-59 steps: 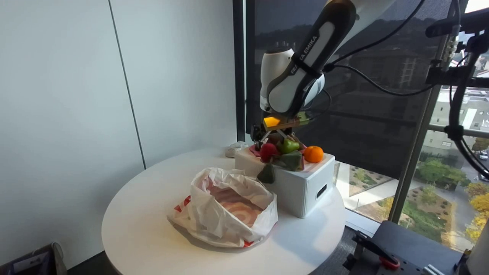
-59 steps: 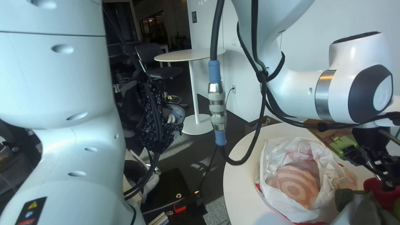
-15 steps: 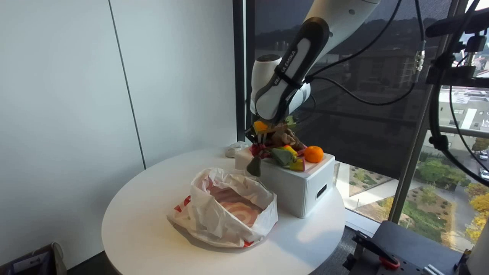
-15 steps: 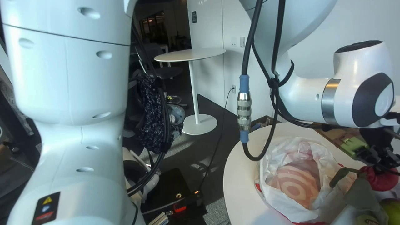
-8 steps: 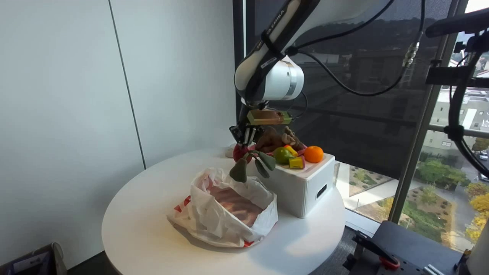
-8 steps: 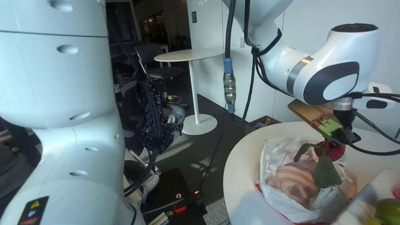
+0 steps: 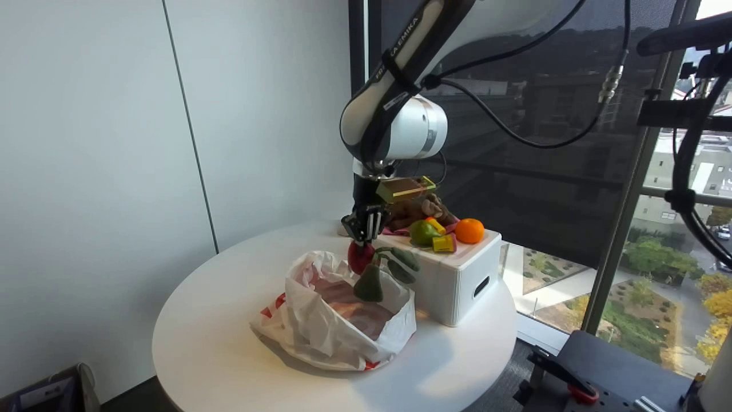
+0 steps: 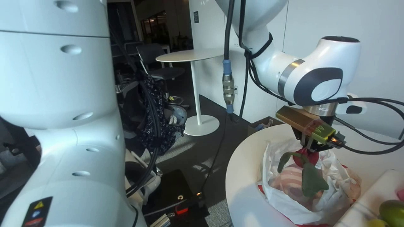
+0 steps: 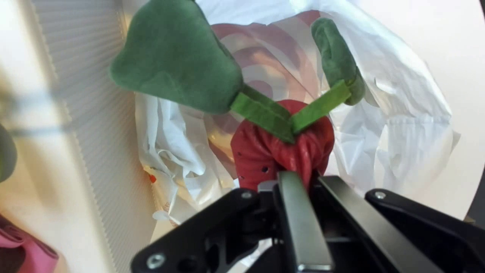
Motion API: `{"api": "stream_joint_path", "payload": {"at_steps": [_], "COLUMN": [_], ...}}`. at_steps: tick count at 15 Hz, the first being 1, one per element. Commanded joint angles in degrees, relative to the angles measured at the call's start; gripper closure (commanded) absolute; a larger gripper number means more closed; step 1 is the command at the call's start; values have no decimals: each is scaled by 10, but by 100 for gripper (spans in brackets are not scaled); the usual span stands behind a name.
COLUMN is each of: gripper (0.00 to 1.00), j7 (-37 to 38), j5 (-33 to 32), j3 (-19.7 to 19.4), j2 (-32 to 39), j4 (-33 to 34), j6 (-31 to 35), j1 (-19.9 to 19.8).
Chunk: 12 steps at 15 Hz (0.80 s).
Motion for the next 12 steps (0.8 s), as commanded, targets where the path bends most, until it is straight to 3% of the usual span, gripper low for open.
{"api": "stream_joint_path", "payload": {"at_steps": [1,10,11,12], "gripper": [91,89,64,64], "j7": [6,66,76,82], "j5": [-52,-163,-165,-161], "j3": [-8,-26,-29,-30], "j2": [49,180,191,198], "j4": [28,140,152,161], "j6": [5,8,9,3], "j1": [23,82,86,88]}}
